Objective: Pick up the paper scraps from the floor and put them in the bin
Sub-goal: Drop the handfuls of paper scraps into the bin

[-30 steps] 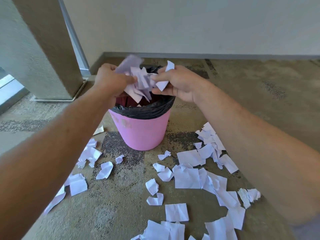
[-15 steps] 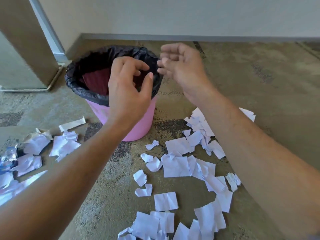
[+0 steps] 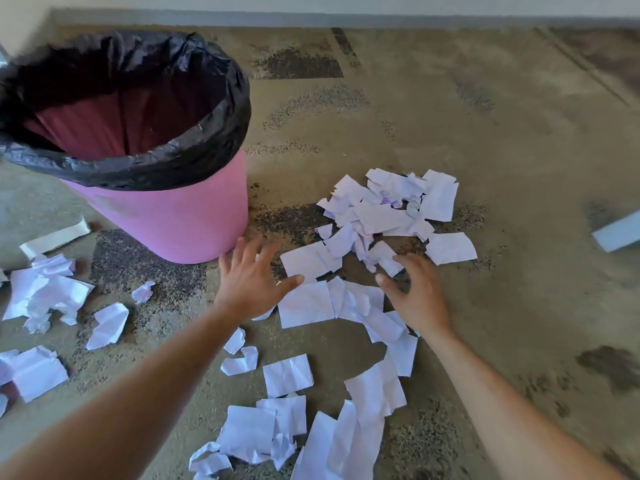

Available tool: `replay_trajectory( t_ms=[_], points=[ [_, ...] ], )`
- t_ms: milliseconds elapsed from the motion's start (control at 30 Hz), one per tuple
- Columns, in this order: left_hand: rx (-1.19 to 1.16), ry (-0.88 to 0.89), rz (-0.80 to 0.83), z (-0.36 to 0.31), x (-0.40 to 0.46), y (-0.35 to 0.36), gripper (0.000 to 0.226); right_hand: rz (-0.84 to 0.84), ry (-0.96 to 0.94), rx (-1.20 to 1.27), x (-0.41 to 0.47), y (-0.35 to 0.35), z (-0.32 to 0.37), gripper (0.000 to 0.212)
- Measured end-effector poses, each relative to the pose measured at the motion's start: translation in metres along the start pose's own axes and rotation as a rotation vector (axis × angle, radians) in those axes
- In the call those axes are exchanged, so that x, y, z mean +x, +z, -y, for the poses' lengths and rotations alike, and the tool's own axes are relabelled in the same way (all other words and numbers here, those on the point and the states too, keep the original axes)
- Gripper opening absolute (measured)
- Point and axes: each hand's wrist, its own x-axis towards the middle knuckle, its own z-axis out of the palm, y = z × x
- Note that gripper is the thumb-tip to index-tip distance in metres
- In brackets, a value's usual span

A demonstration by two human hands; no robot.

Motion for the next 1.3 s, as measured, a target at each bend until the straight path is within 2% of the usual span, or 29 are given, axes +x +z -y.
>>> replay_trajectory(
  t_ms=[100, 200, 300, 400, 567, 667, 733, 867, 1000, 1100, 1233, 1300],
  points=[
    [-0.008, -0.058, 0.041, 0.006, -0.007, 0.022, 0.095, -0.013, 0.158, -0.184, -0.026, 0.006, -0.034, 0.076],
    [-0.043, 0.007, -0.014, 0.001, -0.019, 0.034, 0.092, 0.062, 0.248, -0.273, -0.048, 0.018, -0.043, 0.085],
    [-0.109, 0.115, -0.054, -0.012, -0.027, 0.041, 0.086, 0.106, 0.193, -0.296, -0.058, 0.033, -0.032, 0.088],
    [-0.14, 0.192, -0.028, -0.023, -0.035, 0.049, 0.084, 0.166, 0.093, -0.277, -0.061, 0.046, -0.014, 0.086],
    [-0.032, 0.323, 0.01, -0.031, -0.047, 0.056, 0.085, 0.196, -0.095, -0.336, -0.061, 0.057, 0.002, 0.082],
    [0.041, 0.364, 0.04, -0.03, -0.055, 0.057, 0.075, 0.205, -0.153, -0.374, -0.065, 0.056, 0.006, 0.07],
    [0.015, 0.347, 0.055, -0.03, -0.058, 0.058, 0.066, 0.212, -0.159, -0.342, -0.068, 0.054, 0.008, 0.059],
    [-0.255, 0.304, 0.095, -0.035, -0.065, 0.057, 0.046, 0.302, -0.136, -0.101, -0.07, 0.053, 0.013, 0.035],
    [-0.347, 0.276, 0.172, -0.042, -0.07, 0.048, 0.029, 0.407, -0.123, -0.014, -0.07, 0.05, 0.022, 0.034],
    [-0.421, 0.196, 0.145, -0.042, -0.072, 0.035, 0.02, 0.355, -0.079, 0.078, -0.069, 0.04, 0.026, 0.034],
    [-0.556, 0.01, 0.04, -0.035, -0.081, 0.011, 0.016, 0.234, -0.004, 0.258, -0.071, 0.016, 0.025, 0.03],
    [-0.584, -0.027, 0.009, -0.03, -0.092, 0.003, 0.015, 0.202, 0.001, 0.299, -0.077, 0.006, 0.02, 0.029]
  ],
)
